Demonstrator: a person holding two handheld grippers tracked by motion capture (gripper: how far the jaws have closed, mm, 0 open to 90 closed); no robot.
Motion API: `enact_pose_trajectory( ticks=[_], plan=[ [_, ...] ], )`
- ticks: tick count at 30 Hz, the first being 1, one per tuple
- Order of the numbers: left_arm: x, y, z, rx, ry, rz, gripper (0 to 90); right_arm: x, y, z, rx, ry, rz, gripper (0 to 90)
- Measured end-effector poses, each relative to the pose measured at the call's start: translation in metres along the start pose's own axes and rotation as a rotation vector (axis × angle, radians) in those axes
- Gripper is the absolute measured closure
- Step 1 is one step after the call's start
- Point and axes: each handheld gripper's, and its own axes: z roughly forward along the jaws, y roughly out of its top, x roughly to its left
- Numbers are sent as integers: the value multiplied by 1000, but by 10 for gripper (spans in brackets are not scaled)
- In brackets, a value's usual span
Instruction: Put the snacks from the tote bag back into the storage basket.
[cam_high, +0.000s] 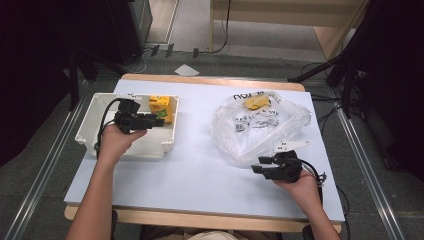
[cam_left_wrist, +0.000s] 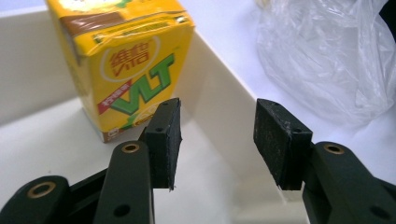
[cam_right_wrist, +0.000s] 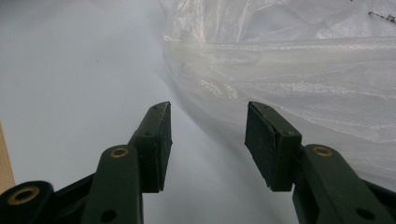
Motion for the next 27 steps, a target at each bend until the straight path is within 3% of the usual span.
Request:
enact_pose_trajectory(
  ticks=[7, 8, 14, 27],
  plan=[
    [-17, 6, -2, -2, -20, 25, 463, 1, 1, 0, -12, 17, -3, 532],
    [-22, 8, -4, -14, -38, 30, 463, 1, 2, 0, -17, 19, -5, 532],
    [-31, 10, -4, -10, -46, 21, 450, 2, 3, 1, -16, 29, -6, 530],
    [-66, 12, 14, 3, -81, 89, 421, 2, 4, 1, -17, 36, -6, 522]
  ],
)
